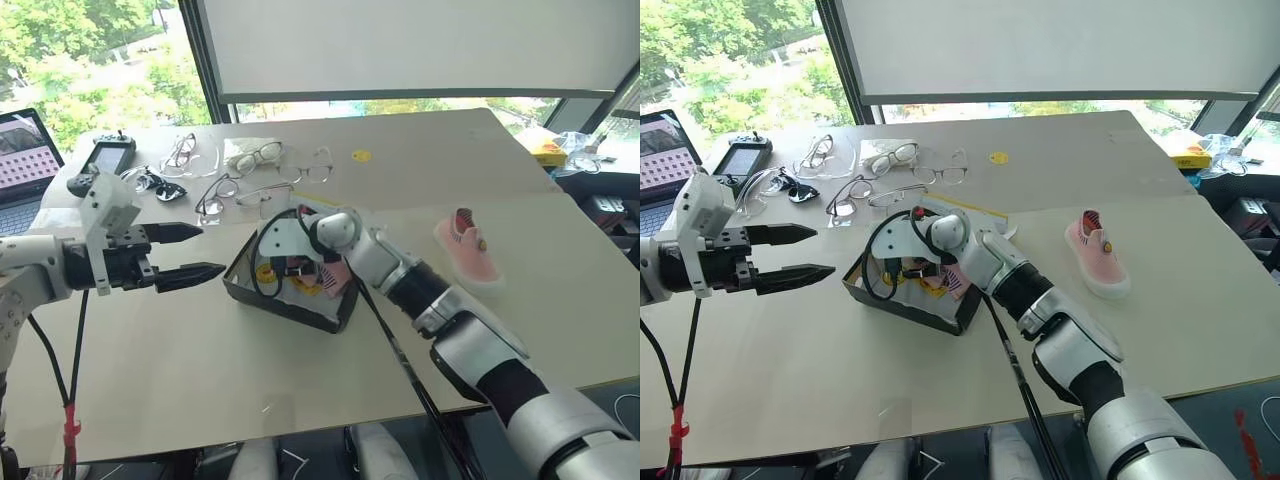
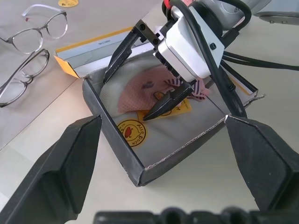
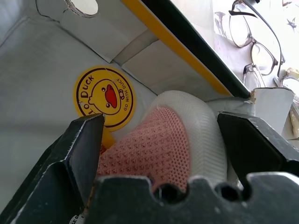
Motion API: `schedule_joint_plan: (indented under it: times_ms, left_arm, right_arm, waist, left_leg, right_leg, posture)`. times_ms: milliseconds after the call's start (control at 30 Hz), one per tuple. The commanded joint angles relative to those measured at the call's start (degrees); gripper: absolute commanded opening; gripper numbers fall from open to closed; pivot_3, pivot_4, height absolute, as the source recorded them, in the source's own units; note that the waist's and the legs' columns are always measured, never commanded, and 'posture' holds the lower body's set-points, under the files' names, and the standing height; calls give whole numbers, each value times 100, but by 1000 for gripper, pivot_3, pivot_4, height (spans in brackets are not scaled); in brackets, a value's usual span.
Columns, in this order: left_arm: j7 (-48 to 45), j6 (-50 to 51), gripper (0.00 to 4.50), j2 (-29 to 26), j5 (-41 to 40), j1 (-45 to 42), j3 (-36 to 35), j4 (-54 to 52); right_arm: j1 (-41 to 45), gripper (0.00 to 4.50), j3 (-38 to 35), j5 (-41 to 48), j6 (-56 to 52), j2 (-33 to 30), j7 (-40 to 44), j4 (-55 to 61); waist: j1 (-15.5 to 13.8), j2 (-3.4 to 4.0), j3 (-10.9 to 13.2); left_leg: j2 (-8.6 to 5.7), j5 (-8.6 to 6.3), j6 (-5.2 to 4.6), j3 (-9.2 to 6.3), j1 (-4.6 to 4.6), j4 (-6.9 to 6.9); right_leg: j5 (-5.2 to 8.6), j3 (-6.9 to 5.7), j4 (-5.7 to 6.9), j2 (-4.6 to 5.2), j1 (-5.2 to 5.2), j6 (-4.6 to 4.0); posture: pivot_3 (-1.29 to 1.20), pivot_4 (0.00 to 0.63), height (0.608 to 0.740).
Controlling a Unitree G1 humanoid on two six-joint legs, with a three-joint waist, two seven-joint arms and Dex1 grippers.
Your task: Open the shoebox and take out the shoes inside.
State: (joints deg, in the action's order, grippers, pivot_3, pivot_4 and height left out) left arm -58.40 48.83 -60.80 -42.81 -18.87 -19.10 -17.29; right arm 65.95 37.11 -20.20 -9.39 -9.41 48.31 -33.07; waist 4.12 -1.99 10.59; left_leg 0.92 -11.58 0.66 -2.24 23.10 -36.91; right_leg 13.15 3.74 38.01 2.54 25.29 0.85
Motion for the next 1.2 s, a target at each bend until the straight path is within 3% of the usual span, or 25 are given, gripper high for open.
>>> schedule_joint_plan:
  times_ms: [33, 167, 267, 633, 867, 1067, 1100, 1133, 1200]
  left_arm:
    - [30, -114, 4500, -58, 11, 10, -127, -173]
    - [45, -137, 4500, -55, 20, 60, -123, -196]
    - [57, -157, 4500, -48, 36, 79, -93, -214]
    - [41, -186, 4500, -20, 57, 8, 40, -205]
    - [36, -225, 4500, -6, 90, -72, 133, -153]
    - [46, -279, 4500, 10, 104, -109, 219, -135]
    - [45, -286, 4500, 16, 108, -118, 235, -129]
    - [43, -292, 4500, 21, 113, -126, 250, -124]
    - [40, -301, 4500, 39, 124, -148, 284, -116]
  right_arm:
    - [-1, 4466, 21, -167, 77, 89, 31, -381]
    - [23, 4466, -41, -262, 14, 155, 27, -606]
    - [-93, 3760, -82, -284, -85, 119, 168, -435]
    - [-330, 130, -193, -304, -437, 25, 468, 386]
    - [-285, 54, -355, -179, -638, 33, 587, 782]
    - [-15, 54, -1373, 1071, -2452, 183, 1385, 1885]
    - [58, 588, -1475, 1203, -2706, 128, 1485, 2040]
    - [107, 749, -1524, 1289, -2902, 60, 1551, 2164]
    - [158, 1485, -1538, 1387, -3136, -151, 1671, 2432]
  waist:
    - [-1, -2, -1]
    - [-6, -11, -7]
    - [-17, -23, -15]
    - [-26, -34, -22]
    - [-30, -35, -22]
    - [-24, -34, -22]
    - [-20, -34, -22]
    - [-13, -33, -21]
    - [-12, -33, -21]
  left_leg:
    - [0, 0, 0, 0, -5, 0]
    - [0, -1, 1, 0, -24, 1]
    - [0, -1, 1, -2, -27, 1]
    - [-1, -1, 2, -3, -28, 1]
    - [-1, -1, 2, -4, -27, 1]
    - [0, -1, 2, -5, -14, 1]
    - [0, -1, 2, -7, -10, 2]
    - [1, -1, 2, -8, -9, 2]
    - [1, -1, 2, -9, -5, 2]
  right_leg:
    - [0, 0, -1, 0, -6, 0]
    - [0, 0, 0, 0, -22, 0]
    - [0, -1, 0, 0, -26, 0]
    - [0, -2, 0, 1, -28, 0]
    - [0, -4, -1, 1, -27, 0]
    - [0, -6, -3, 0, -17, 0]
    - [0, -6, -2, 0, -13, 0]
    - [0, -7, -2, 0, -11, 0]
    - [0, -7, -2, -1, -7, 0]
  posture:
    - [0, 150, 740]
    - [0, 150, 740]
    - [0, 150, 740]
    - [0, 150, 740]
    - [0, 150, 740]
    - [0, 150, 740]
    - [0, 150, 740]
    - [0, 150, 740]
    - [0, 150, 740]
